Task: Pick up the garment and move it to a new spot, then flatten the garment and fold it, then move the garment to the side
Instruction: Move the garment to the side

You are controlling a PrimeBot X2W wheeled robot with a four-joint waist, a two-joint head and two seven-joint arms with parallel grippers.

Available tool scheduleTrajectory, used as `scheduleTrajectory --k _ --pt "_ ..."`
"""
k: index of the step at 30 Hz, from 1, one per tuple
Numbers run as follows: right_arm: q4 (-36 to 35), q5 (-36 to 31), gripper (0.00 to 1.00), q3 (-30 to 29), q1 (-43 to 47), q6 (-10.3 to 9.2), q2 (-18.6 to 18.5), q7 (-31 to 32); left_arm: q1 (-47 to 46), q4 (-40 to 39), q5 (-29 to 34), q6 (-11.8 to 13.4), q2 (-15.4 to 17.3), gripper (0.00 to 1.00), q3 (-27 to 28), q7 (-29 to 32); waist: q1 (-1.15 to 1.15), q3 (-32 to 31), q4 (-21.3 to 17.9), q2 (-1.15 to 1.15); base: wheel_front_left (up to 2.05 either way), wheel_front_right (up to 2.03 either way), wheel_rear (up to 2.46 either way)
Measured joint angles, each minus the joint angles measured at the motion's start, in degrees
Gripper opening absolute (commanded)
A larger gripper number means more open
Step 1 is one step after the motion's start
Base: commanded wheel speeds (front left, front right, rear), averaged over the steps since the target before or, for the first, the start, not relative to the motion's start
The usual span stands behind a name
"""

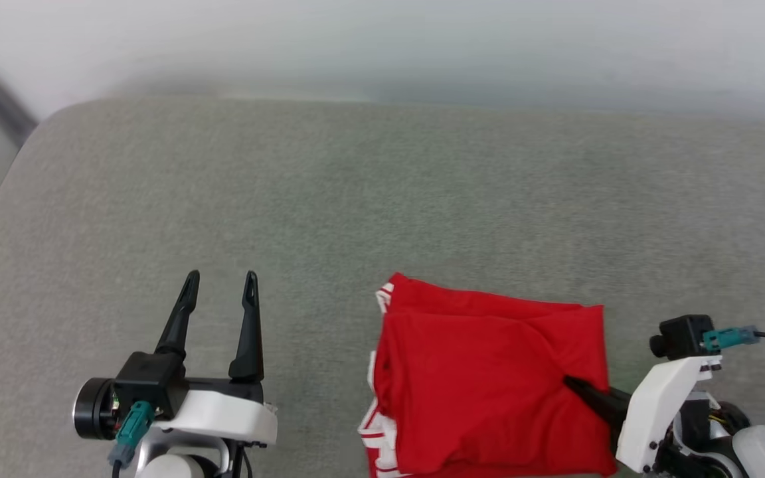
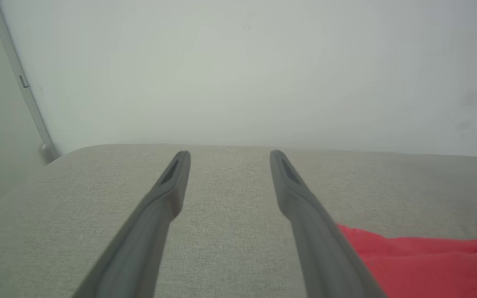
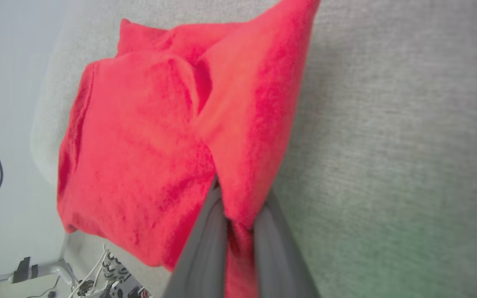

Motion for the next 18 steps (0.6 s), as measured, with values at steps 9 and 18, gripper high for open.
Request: scheduleTrajectory --k 9,18 --pt "2.0 -10.2 0.0 -3.2 -0.2 -0.01 -2.9 0.3 2.0 -0.8 0.4 -0.9 -0.1 1.0 0.4 0.0 0.0 -2.7 -7.9 0.0 0.0 0.0 0.0" --pt "5.0 -12.6 0.0 -4.8 -3.9 -0.01 -1.7 0.8 2.2 -2.9 1.3 -1.5 0.1 1.0 0.7 -0.1 0.0 -2.7 -20.1 0.0 0.0 0.0 0.0"
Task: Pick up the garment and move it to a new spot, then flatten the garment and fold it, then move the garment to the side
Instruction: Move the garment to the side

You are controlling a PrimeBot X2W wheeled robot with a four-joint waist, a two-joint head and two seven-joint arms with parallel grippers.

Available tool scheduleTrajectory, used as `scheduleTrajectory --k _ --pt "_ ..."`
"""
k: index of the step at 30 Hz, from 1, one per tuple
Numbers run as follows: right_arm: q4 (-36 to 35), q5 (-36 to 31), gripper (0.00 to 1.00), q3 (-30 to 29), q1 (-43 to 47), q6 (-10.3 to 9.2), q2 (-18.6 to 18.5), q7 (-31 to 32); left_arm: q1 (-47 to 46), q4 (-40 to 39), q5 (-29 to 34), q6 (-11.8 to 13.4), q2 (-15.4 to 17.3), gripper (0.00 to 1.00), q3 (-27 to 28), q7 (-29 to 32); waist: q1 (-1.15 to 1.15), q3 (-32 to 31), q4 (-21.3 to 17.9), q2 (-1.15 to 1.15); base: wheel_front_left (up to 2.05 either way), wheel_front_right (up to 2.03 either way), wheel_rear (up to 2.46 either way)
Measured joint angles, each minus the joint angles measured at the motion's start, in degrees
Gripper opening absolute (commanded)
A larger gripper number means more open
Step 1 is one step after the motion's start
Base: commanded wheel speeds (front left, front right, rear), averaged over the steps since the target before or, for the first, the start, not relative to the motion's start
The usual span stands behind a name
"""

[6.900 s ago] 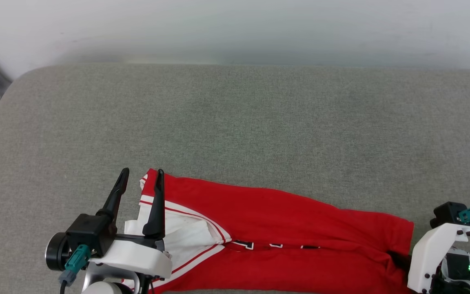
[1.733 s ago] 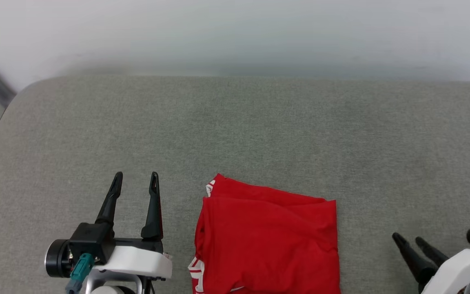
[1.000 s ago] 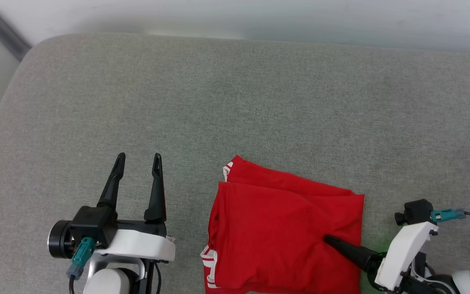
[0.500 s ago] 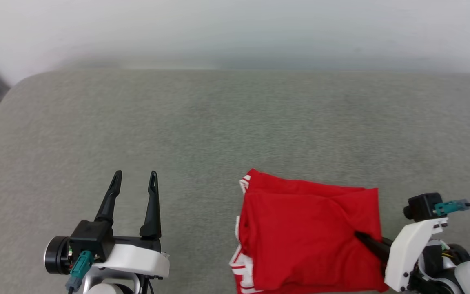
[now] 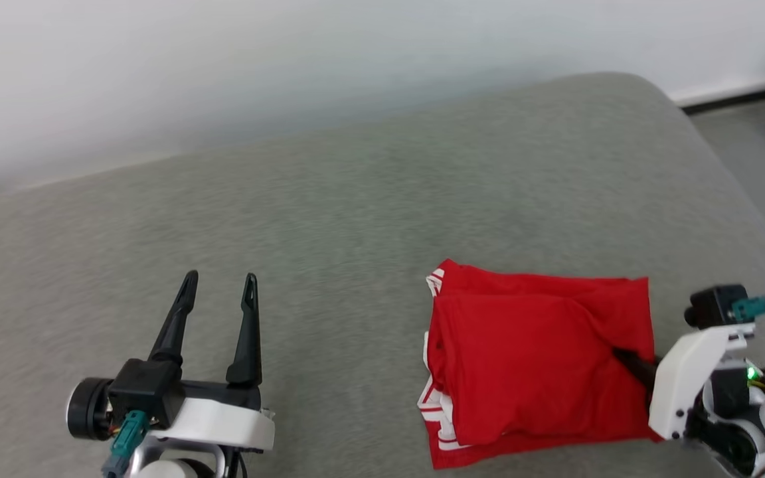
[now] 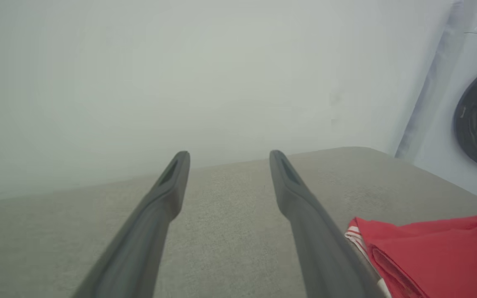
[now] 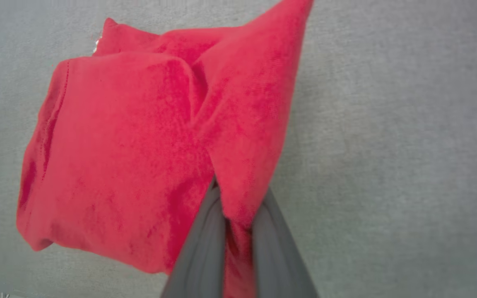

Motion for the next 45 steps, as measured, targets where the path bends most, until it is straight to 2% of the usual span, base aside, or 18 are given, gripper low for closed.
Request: scheduleTrajectory --k 5,10,13,24,29,30,31,32,39,45 --pt "3.6 0.0 0.0 1.0 -6.0 0.0 0.5 -3.2 -3.2 -0.8 1.0 -0.8 0.8 1.0 -1.2 0.0 0.0 2.2 -6.5 0.0 0.0 0.0 0.0" --pt "8.6 -0.7 0.0 -0.2 -13.4 0.01 1.2 -9.0 -7.9 -2.6 2.6 -1.4 2.5 1.0 -1.9 1.5 0.0 7.8 -9.8 0.0 0.0 0.0 0.0" --pt "11.8 -2.0 0.0 -1.2 -18.4 0.01 0.5 -11.9 -11.1 -4.2 3.6 -1.9 3.4 1.0 -2.7 2.4 0.01 12.0 -10.6 0.0 0.0 0.0 0.0" --pt "24.0 -8.8 0.0 -10.4 -32.0 0.0 -6.0 -19.2 -20.2 -10.4 6.4 -3.8 5.7 1.0 -6.1 6.6 0.01 26.2 -10.6 0.0 0.0 0.0 0.0" --pt "29.3 -11.9 0.0 -13.3 -35.9 0.01 -6.1 -22.5 -21.8 -11.8 7.0 -4.2 6.7 1.0 -6.7 7.9 0.01 30.5 -9.9 0.0 0.0 0.0 0.0" --pt "30.5 -12.6 0.04 -13.8 -36.6 0.01 -5.7 -23.5 -21.9 -12.0 7.0 -4.2 6.8 1.0 -6.7 8.1 0.01 31.1 -9.8 0.0 0.0 0.0 0.0" --pt "31.8 -13.2 0.37 -14.1 -37.2 0.01 -5.3 -24.0 -22.0 -12.0 7.0 -4.2 7.0 1.0 -6.7 8.1 0.01 31.6 -9.7 0.0 0.0 0.0 0.0" --pt "33.9 -14.5 1.0 -14.6 -37.7 0.0 -4.4 -26.2 -22.0 -12.1 7.0 -4.2 7.1 1.0 -6.8 8.3 0.01 32.1 -9.5 -0.01 0.0 0.0 0.0" --pt "40.9 -19.3 1.0 -18.3 -39.7 0.0 -4.4 -33.2 -22.1 -11.1 6.4 -4.2 7.0 1.0 -7.1 7.7 0.01 30.9 -8.6 -0.01 0.0 0.0 0.0" --pt "41.6 -24.3 1.0 -19.1 -39.3 0.01 -5.3 -40.3 -20.4 -8.1 4.8 -2.8 5.4 1.0 -7.2 4.7 0.0 27.2 -7.4 0.0 0.0 0.0 0.0"
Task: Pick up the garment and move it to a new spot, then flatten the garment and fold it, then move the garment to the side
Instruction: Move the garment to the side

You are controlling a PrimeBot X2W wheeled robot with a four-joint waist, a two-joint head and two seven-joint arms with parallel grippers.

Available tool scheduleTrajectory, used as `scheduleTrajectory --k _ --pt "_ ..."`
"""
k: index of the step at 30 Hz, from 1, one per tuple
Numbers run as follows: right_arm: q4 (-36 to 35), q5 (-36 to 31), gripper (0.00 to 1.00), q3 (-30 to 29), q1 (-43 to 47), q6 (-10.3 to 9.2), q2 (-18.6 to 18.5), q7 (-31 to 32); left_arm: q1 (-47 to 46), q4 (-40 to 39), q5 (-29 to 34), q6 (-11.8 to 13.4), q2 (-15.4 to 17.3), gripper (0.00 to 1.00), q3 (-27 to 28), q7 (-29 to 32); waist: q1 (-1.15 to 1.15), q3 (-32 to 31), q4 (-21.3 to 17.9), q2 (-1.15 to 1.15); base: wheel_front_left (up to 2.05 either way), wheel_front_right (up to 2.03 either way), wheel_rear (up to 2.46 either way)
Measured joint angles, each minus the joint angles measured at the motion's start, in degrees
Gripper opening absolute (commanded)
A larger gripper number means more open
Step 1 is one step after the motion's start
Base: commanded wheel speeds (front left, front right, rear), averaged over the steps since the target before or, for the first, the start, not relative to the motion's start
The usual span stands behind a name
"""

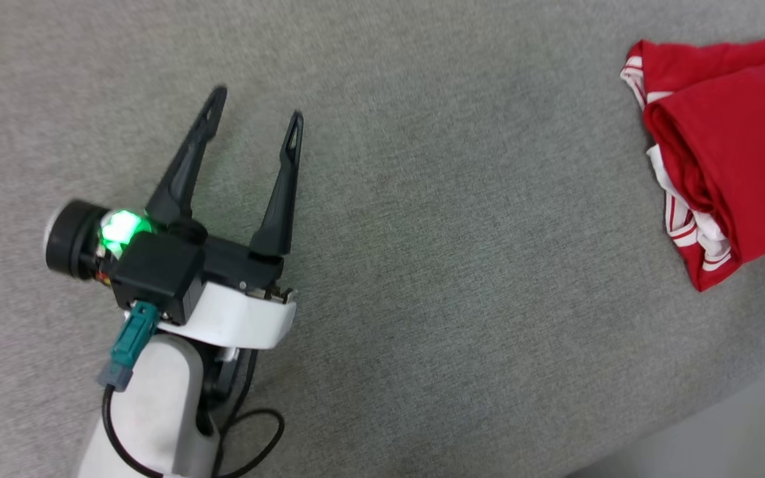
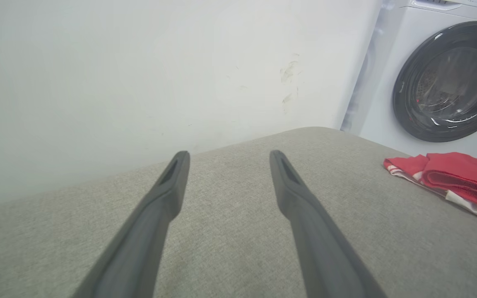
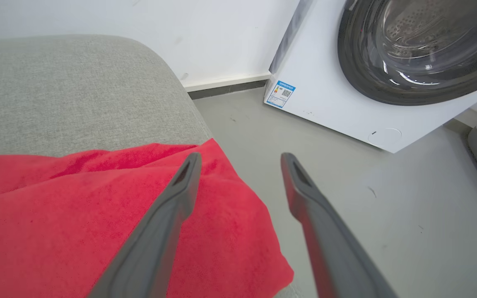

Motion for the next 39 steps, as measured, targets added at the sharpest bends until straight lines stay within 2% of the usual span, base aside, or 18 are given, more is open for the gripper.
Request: scheduleTrajectory --k 6,15,26,31,39 --pt "-5.1 -1.9 1.0 -0.8 7.3 0.0 1.1 -3.0 5.5 3.3 -2.2 2.0 -2.1 1.0 0.4 -2.5 -0.01 -6.0 1.9 0.0 0.0 0.0 0.0" --pt "-21.2 -3.3 1.0 -3.5 23.7 0.0 8.4 -3.5 12.8 6.5 -4.7 4.3 -3.4 1.0 2.0 -4.0 -0.01 -14.9 6.4 0.0 0.0 0.0 0.0" --pt "-42.9 -4.3 1.0 -2.6 42.2 0.0 19.0 4.7 19.8 11.2 -7.9 5.7 -5.1 1.0 3.6 -4.5 -0.01 -24.5 13.1 0.0 0.0 0.0 0.0" --pt "-50.2 -4.4 1.0 -0.4 47.3 0.0 21.5 8.1 21.3 12.7 -8.3 5.9 -5.4 1.0 4.7 -4.5 -0.01 -27.5 16.0 0.0 0.0 0.0 0.0" --pt "-59.3 -4.4 1.0 3.2 53.4 -0.01 22.6 10.9 25.7 15.2 -8.2 6.0 -4.4 1.0 7.1 -4.5 -0.02 -32.9 19.2 0.0 0.0 0.0 0.0"
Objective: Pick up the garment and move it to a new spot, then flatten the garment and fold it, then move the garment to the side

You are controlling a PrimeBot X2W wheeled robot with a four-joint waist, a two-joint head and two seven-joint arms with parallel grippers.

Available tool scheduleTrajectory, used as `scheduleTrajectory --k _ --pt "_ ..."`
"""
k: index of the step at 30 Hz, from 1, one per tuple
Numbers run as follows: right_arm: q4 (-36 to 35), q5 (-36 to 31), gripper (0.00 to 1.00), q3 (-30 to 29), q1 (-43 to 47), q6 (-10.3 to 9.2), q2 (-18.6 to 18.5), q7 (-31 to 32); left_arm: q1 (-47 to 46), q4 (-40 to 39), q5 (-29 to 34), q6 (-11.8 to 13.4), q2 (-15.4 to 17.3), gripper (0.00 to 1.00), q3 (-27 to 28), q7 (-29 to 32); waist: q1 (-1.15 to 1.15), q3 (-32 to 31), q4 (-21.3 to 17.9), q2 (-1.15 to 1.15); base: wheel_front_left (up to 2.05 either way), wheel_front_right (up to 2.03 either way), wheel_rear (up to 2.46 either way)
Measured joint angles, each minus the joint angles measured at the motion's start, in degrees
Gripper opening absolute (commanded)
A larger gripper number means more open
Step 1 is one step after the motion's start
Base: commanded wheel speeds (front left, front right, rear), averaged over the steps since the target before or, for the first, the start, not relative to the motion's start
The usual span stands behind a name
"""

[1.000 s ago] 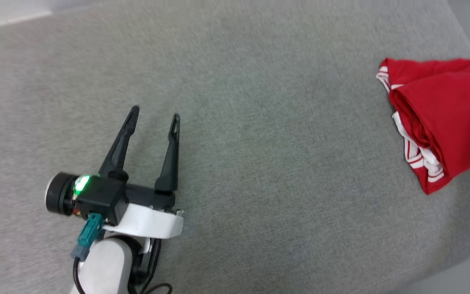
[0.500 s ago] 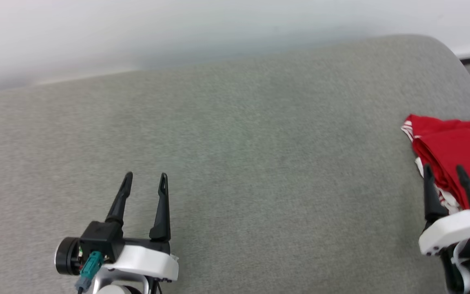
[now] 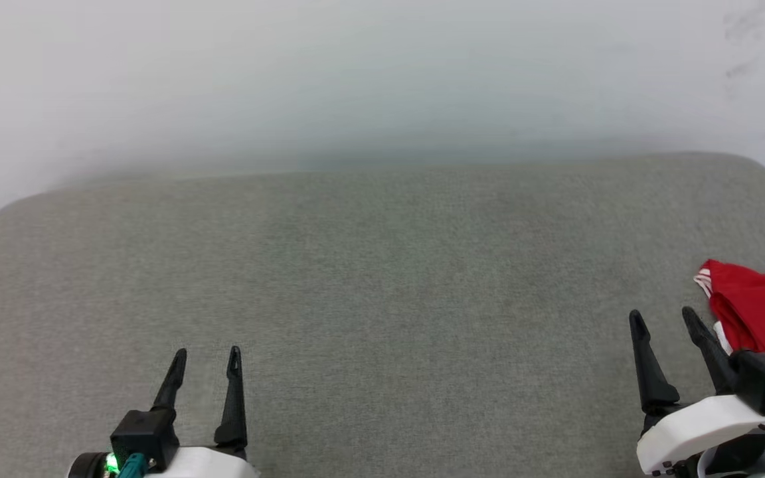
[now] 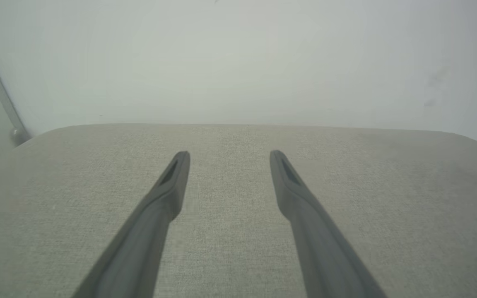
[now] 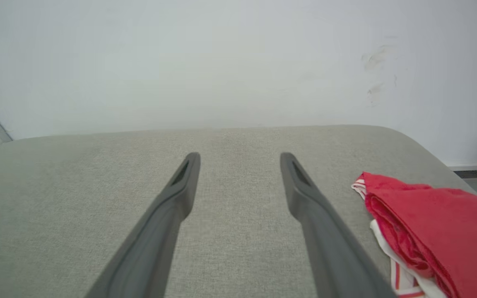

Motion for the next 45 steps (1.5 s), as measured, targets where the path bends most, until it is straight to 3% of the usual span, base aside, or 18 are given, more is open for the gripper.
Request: scheduleTrajectory --k 14,40,41,45 --pt "-8.1 -1.1 1.0 2.0 5.8 0.0 0.4 3.0 3.4 0.4 1.1 -0.5 0.3 1.0 2.4 -0.1 0.01 -3.6 1.8 0.0 0.0 0.0 0.0" --pt "-7.5 -1.1 1.0 1.6 6.3 0.0 0.6 2.9 3.5 0.9 3.8 -2.4 -0.1 1.0 3.3 -0.1 0.02 -3.2 2.0 0.0 0.0 0.0 0.0" --pt "-7.3 -1.1 0.0 1.6 6.3 0.0 0.6 2.9 3.5 1.0 3.9 -2.4 -0.2 0.0 3.3 -0.1 0.02 -3.2 2.1 0.0 0.0 0.0 0.0" --pt "-5.3 -0.2 0.0 1.7 6.6 0.01 0.6 3.0 4.3 3.0 3.1 -2.4 -0.5 0.0 3.3 0.6 0.02 -3.2 2.1 0.0 0.0 0.0 0.0"
